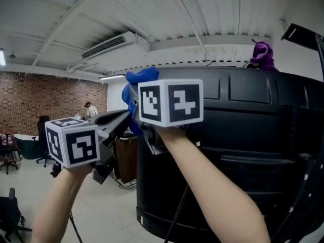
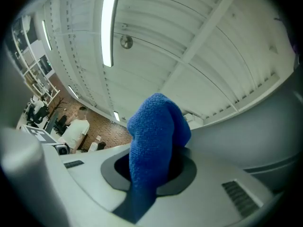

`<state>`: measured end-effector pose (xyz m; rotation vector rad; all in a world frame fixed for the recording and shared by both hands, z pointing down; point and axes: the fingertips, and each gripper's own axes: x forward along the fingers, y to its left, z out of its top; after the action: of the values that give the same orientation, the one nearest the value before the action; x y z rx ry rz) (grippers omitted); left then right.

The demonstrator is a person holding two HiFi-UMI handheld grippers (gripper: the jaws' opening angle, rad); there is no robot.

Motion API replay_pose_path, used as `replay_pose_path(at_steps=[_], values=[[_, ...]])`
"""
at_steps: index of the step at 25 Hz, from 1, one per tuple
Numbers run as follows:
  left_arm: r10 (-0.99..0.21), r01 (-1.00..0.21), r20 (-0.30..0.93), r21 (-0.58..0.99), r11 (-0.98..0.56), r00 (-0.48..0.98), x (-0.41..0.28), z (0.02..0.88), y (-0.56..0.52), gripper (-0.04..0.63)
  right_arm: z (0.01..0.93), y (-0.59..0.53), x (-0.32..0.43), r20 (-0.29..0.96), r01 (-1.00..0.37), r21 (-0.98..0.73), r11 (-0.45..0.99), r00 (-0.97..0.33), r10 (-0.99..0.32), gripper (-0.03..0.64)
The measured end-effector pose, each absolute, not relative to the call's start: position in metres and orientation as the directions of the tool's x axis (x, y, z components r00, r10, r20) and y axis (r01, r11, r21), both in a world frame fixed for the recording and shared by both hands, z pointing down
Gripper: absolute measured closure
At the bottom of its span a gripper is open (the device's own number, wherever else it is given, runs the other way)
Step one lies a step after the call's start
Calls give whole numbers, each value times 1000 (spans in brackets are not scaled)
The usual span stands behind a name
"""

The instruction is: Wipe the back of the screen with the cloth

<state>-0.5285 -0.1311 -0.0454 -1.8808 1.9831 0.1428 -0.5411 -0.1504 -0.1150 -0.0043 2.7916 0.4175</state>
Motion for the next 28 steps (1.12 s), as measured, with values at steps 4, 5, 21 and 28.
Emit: replay_pose_path(at_steps=[4, 5, 21, 28], values=[[-917, -975, -399, -210, 68, 22, -564, -69, -136, 588, -133, -162, -578, -331, -130, 287, 949, -943, -29, 552], [-913, -975, -406, -213, 61, 31, -571, -73, -138, 588, -135, -165, -586, -332, -149, 288, 946, -942, -48, 552], [-821, -927, -436, -242, -287, 369, -488, -84, -215, 589, -149, -246, -481, -353, -448, 246, 859, -867, -351, 554], [-764, -873, -424, -272, -406, 487, -399, -88, -244, 588, -149, -288, -368, -372, -598, 235, 766, -783, -498, 554]])
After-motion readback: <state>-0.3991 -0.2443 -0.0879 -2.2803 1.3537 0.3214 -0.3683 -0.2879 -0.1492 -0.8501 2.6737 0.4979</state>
